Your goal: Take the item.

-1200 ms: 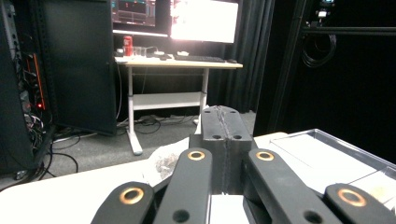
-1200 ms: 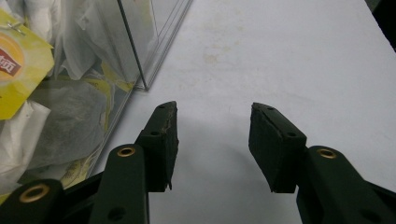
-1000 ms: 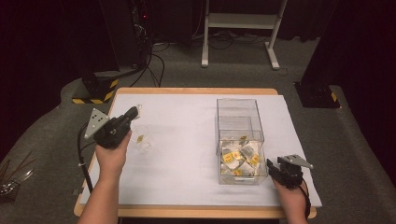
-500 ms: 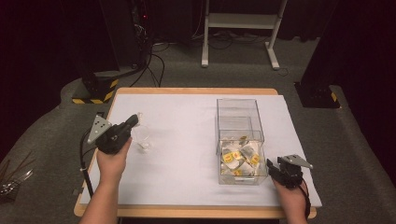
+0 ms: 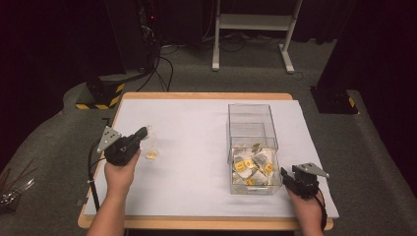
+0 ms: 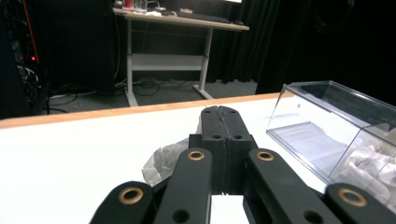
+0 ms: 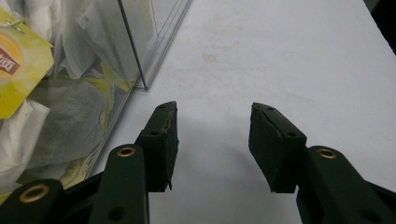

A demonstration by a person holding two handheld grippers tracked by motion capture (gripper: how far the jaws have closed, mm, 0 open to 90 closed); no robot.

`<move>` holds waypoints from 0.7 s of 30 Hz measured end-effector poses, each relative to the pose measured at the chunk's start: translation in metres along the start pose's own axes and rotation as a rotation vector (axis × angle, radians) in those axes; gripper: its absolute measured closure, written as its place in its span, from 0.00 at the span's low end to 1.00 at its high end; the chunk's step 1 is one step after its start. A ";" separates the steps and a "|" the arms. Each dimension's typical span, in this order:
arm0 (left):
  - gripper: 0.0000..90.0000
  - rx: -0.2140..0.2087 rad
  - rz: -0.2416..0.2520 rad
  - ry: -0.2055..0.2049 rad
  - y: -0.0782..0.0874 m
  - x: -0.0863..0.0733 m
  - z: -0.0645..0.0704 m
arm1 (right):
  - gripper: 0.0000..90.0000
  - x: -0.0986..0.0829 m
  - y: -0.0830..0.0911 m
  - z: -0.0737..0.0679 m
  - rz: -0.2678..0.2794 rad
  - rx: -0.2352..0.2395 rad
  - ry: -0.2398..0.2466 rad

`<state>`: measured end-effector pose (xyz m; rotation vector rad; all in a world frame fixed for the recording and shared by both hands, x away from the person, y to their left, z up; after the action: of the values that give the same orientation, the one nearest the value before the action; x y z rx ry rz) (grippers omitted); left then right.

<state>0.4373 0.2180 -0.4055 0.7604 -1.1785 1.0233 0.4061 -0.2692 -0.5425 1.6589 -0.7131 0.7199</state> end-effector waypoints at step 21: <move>0.97 0.079 -0.115 -0.017 -0.011 -0.042 -0.017 | 0.58 0.000 0.000 -0.001 -0.004 -0.005 0.007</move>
<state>0.4515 0.2187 -0.4504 0.8910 -1.1007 0.9736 0.4061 -0.2682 -0.5429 1.6523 -0.7064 0.7199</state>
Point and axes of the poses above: each handheld gripper's, and its own axes: y roughly backward along the jaws, x roughly out of its top, z roughly to its right, the point moved 7 cm from there along -y, roughly forward along the jaws, and after that the axes turned 13 degrees about -y, right-handed, at the moved point
